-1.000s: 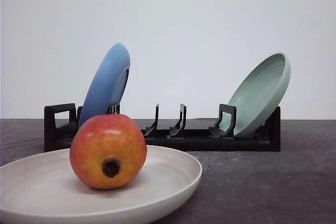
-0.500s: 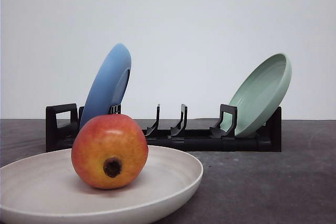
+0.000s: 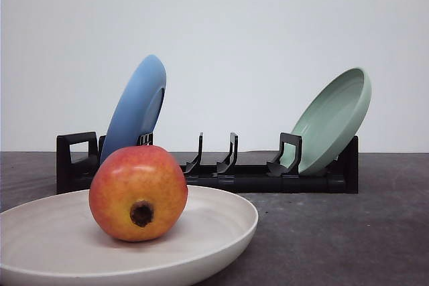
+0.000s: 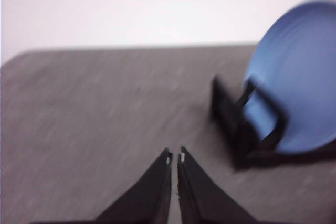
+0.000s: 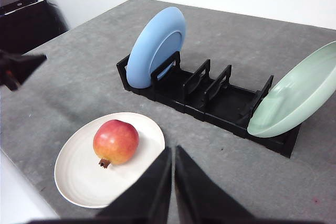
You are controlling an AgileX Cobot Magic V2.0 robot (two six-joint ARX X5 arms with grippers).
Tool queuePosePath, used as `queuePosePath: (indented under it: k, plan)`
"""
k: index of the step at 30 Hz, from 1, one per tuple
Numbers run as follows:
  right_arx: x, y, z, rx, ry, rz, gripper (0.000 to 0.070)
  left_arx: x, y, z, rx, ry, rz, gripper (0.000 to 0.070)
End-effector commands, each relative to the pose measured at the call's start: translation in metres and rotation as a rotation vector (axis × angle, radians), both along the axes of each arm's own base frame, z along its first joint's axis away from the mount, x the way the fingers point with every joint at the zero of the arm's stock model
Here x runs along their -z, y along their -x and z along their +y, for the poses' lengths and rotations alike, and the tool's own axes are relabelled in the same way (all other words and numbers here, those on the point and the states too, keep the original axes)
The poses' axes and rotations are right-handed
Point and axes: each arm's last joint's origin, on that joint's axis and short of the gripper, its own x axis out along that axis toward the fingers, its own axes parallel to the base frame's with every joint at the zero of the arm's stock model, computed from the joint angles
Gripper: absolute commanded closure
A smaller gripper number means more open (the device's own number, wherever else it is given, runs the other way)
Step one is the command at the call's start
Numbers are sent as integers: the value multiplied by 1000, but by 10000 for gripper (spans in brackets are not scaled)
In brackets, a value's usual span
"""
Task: Place pomegranate in white plate
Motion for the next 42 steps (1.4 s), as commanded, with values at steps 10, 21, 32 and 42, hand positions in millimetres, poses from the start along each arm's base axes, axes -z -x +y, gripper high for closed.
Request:
queuePosePath:
  k: [10,21,32,42]
  plan:
    - [-4,1,0,-9,-15,-13,698,14,2,1,19,-15,20,700]
    - [-4,1,0,-9,-14,-14,698,16,4,-1,71,-35,33,700]
    - [-4,1,0,-9,-14,-14,698,16,4,-1,71,-35,33,700]
    - [-4,1,-1,-6,-18,-17,698,16,4,-1,71,-36,33,700]
